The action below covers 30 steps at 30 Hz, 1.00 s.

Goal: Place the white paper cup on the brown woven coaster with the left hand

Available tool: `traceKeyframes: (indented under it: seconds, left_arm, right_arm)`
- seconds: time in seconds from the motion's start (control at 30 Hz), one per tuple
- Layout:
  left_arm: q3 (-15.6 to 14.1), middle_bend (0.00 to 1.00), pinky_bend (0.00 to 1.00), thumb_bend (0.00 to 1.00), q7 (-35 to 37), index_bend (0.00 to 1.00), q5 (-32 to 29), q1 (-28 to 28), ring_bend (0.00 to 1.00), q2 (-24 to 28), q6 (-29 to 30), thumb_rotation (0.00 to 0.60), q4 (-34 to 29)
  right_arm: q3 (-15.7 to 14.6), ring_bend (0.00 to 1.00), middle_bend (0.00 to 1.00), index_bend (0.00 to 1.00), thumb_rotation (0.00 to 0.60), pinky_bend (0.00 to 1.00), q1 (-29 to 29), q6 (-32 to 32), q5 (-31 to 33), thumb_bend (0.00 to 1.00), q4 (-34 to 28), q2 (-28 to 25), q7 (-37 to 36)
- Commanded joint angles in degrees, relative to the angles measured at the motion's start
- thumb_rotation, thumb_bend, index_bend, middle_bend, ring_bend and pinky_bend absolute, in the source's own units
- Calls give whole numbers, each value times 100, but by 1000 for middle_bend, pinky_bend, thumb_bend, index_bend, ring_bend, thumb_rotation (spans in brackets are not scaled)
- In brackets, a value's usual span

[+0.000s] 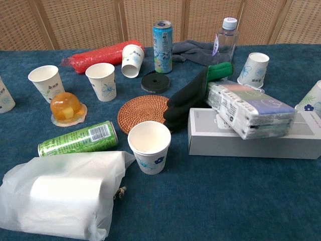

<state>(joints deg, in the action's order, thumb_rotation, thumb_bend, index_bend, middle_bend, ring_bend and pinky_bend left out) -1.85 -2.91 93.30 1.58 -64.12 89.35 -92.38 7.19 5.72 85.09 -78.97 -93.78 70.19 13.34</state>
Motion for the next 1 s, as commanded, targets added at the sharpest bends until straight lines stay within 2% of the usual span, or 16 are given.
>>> traceKeyframes:
  seconds: [0.03, 0.33, 0.5, 0.6, 0.73, 1.0]
  left_arm:
    - [-3, 0, 0, 292, 4, 0, 4, 0, 0, 0, -2, 600, -3]
    - [13, 0, 0, 292, 47, 0, 3, 7, 0, 14, 2, 600, -9]
    - [198, 0, 0, 292, 291, 0, -67, 273, 0, 151, -242, 600, -45]
    - [421, 0, 0, 292, 396, 0, -121, 650, 0, 326, -610, 600, -62]
    - [766, 0, 0, 291, 446, 0, -419, 1283, 0, 521, -1394, 600, -109]
    - [1221, 0, 0, 292, 51, 0, -1008, 2387, 0, 230, -2738, 600, 18]
  right_arm:
    - [-6, 0, 0, 0, 600, 0, -2, -2, -6, 2, -6, -3, -3]
    - [-10, 0, 0, 0, 600, 0, -6, 8, -17, 0, -35, -11, 9]
    - [11, 0, 0, 0, 600, 0, 4, -5, 19, 1, -57, -9, 18]
    - [13, 0, 0, 0, 600, 0, 6, -4, 12, 1, -80, -15, 13]
    - [11, 0, 0, 0, 600, 0, 10, -51, 56, 2, -71, -33, -2]
    - [21, 0, 0, 0, 600, 0, -15, -18, 33, 2, -118, -110, -140]
